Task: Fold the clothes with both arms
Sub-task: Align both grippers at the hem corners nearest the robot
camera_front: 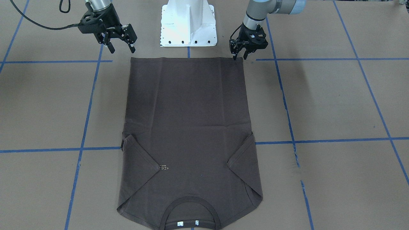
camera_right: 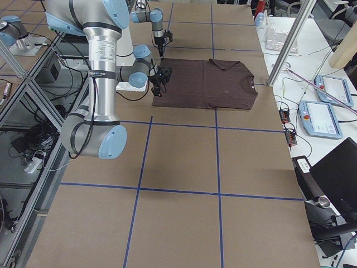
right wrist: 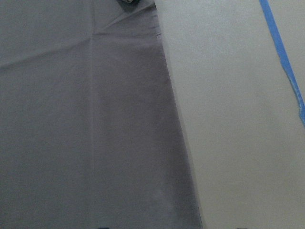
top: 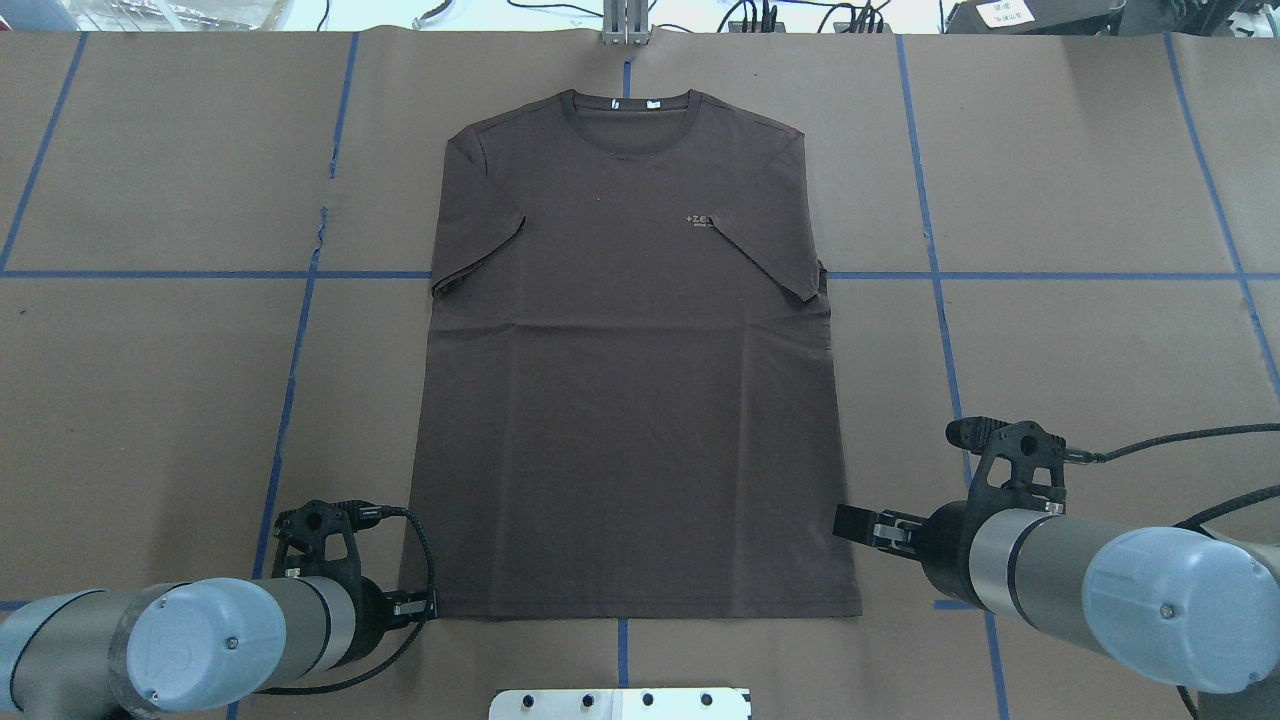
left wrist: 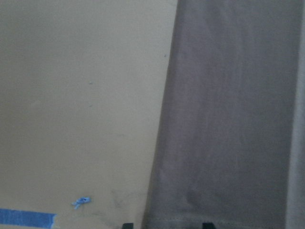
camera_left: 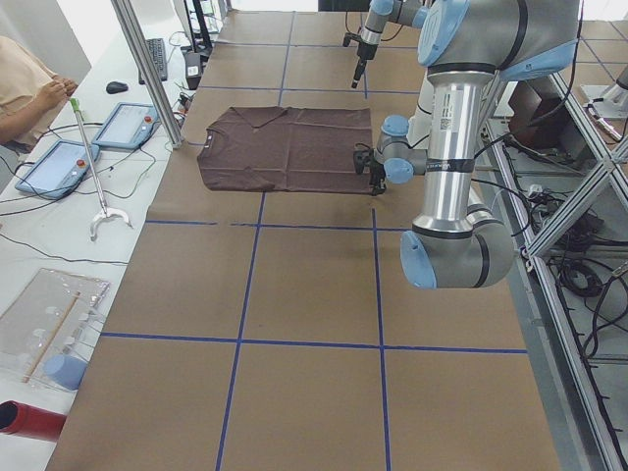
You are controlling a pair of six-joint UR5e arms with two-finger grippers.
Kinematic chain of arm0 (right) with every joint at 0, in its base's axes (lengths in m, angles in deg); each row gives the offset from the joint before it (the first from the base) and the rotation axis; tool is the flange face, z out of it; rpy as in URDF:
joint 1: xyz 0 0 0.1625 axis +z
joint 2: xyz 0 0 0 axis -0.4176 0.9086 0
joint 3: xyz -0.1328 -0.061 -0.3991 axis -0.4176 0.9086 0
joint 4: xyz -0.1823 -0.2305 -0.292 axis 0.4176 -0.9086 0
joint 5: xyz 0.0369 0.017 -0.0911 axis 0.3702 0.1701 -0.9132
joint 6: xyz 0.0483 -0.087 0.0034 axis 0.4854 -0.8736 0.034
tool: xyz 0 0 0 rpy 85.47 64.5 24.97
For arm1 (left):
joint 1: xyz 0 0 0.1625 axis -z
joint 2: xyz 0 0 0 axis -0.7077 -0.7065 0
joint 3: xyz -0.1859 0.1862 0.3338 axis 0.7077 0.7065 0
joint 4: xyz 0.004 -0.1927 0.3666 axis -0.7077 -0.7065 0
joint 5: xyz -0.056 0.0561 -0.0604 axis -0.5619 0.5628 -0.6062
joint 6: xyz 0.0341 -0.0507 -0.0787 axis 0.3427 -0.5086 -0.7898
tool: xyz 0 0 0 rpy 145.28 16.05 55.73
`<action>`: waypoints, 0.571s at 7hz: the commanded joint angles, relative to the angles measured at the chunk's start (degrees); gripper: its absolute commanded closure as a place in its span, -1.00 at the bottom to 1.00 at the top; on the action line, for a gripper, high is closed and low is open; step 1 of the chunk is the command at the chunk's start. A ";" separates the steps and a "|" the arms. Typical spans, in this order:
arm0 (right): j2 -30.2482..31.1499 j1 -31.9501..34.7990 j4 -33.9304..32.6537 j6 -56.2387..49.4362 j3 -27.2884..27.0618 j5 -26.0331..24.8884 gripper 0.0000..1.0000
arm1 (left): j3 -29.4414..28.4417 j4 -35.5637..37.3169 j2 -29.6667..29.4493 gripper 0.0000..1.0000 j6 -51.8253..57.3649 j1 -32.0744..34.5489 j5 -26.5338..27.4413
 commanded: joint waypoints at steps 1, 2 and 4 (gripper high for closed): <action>0.00 0.00 0.00 0.00 -0.09 0.09 -0.85 | 0.00 0.00 -0.07 0.31 -0.01 -0.05 0.05; 0.00 0.00 0.00 0.00 0.00 0.09 -0.85 | 0.00 0.00 0.01 0.45 -0.44 0.04 0.05; 0.00 0.00 0.00 0.00 -0.09 0.09 -0.85 | 0.00 0.00 0.01 0.45 -0.54 -0.05 -0.04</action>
